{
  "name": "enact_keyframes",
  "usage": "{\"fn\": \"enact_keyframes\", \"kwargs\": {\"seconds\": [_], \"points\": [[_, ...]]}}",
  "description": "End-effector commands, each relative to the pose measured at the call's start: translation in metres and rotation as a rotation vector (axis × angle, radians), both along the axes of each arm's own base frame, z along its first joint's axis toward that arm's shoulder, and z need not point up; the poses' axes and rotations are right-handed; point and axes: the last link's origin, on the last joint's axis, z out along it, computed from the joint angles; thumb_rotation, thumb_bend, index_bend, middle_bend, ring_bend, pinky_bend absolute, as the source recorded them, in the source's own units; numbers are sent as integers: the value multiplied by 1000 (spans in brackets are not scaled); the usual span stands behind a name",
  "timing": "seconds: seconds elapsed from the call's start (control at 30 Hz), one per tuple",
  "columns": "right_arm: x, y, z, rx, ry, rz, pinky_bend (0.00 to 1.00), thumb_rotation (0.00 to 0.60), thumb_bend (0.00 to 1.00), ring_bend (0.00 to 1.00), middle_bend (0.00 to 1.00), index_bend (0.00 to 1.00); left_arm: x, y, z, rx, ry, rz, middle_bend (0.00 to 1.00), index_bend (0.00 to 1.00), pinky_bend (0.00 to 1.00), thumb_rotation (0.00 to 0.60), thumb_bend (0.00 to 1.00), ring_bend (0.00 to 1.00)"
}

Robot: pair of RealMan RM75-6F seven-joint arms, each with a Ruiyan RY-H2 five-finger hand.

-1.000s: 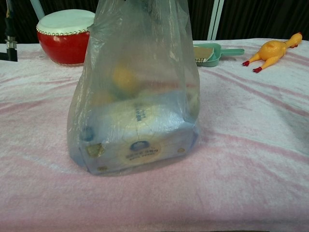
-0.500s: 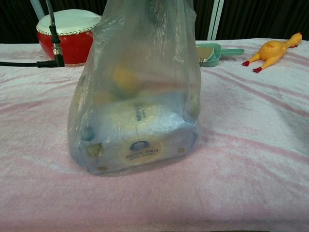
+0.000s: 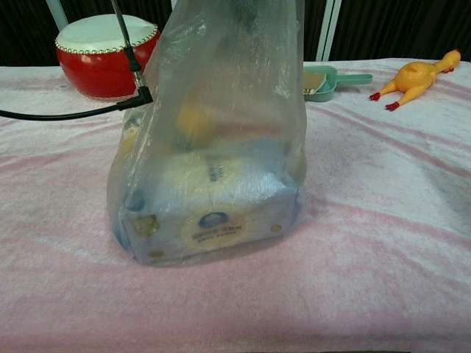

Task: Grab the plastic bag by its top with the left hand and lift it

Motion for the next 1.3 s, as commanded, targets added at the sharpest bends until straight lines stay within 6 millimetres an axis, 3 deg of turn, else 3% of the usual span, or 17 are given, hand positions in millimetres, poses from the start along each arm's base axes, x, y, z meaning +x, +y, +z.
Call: {"fn": "enact_keyframes", "kwargs": {"seconds": [0.03, 0.27, 0.5, 0.67, 1.03, 1.3], "points": [[0, 0, 0, 1, 0, 0, 171, 600, 198, 0, 0, 0, 4, 2, -2, 33, -67, 9, 297, 197, 277, 600, 164, 208], [0, 0, 0, 3, -1, 1, 171, 600, 199, 0, 0, 0, 21, 0, 4, 14, -400, 107, 348, 246, 330, 600, 164, 266], [0, 1, 0, 6, 0, 5, 171, 600, 198, 0, 0, 0, 27, -2, 29, -51, -610, 154, 405, 282, 377, 600, 150, 323], [1, 1, 0, 7, 0, 6, 171, 600, 198, 0, 0, 0, 27, 2, 42, -51, -682, 197, 537, 384, 470, 600, 150, 447], [0, 1, 0, 8, 0, 4, 171, 600, 198, 0, 0, 0, 27, 5, 54, -16, -736, 265, 961, 728, 802, 600, 153, 839], [0, 1, 0, 7, 0, 2, 170, 600, 199, 0, 0, 0, 38, 5, 68, 9, -712, 240, 1000, 770, 846, 600, 149, 887]]}}
